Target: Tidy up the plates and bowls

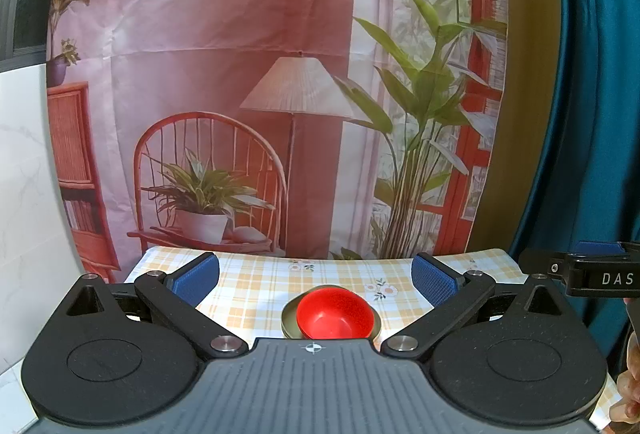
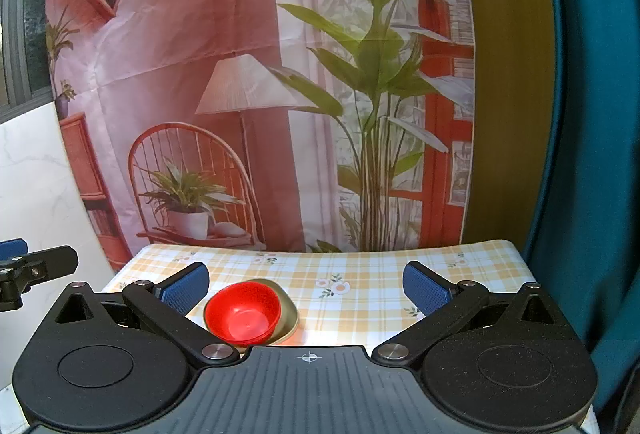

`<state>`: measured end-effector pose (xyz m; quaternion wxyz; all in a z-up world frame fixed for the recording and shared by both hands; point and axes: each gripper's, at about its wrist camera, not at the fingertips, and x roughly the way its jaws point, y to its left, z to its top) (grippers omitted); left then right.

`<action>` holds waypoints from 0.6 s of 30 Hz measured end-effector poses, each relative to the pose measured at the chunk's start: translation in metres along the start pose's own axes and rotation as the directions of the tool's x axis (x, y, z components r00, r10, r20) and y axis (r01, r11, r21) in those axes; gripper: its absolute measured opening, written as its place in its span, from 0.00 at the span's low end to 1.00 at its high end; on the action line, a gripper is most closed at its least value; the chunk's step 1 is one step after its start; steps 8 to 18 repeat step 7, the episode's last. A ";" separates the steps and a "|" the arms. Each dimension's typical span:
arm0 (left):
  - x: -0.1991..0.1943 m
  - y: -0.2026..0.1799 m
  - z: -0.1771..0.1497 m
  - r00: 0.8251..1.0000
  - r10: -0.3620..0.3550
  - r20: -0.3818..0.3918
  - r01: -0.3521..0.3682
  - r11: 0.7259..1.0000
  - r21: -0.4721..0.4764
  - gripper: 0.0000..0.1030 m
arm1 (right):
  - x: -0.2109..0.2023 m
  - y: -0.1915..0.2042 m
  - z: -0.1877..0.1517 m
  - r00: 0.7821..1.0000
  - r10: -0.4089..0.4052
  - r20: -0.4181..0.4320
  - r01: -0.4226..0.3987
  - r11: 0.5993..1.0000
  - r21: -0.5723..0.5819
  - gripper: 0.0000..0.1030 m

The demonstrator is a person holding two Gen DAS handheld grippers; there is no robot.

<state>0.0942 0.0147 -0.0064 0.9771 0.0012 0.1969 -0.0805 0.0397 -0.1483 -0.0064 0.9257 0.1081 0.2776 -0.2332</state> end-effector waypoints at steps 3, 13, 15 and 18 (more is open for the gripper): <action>0.000 0.001 -0.001 1.000 -0.010 0.006 0.010 1.000 -0.002 1.00 | 0.000 0.000 0.000 1.000 0.000 0.000 0.000 1.000 -0.001 1.00; 0.000 0.001 -0.002 1.000 -0.007 0.009 0.007 1.000 0.002 1.00 | -0.001 0.000 -0.001 1.000 0.001 -0.002 -0.001 1.000 0.000 1.00; 0.000 0.001 -0.002 1.000 -0.007 0.009 0.007 1.000 0.002 1.00 | -0.001 0.000 -0.001 1.000 0.001 -0.002 -0.001 1.000 0.000 1.00; 0.000 0.001 -0.002 1.000 -0.007 0.009 0.007 1.000 0.002 1.00 | -0.001 0.000 -0.001 1.000 0.001 -0.002 -0.001 1.000 0.000 1.00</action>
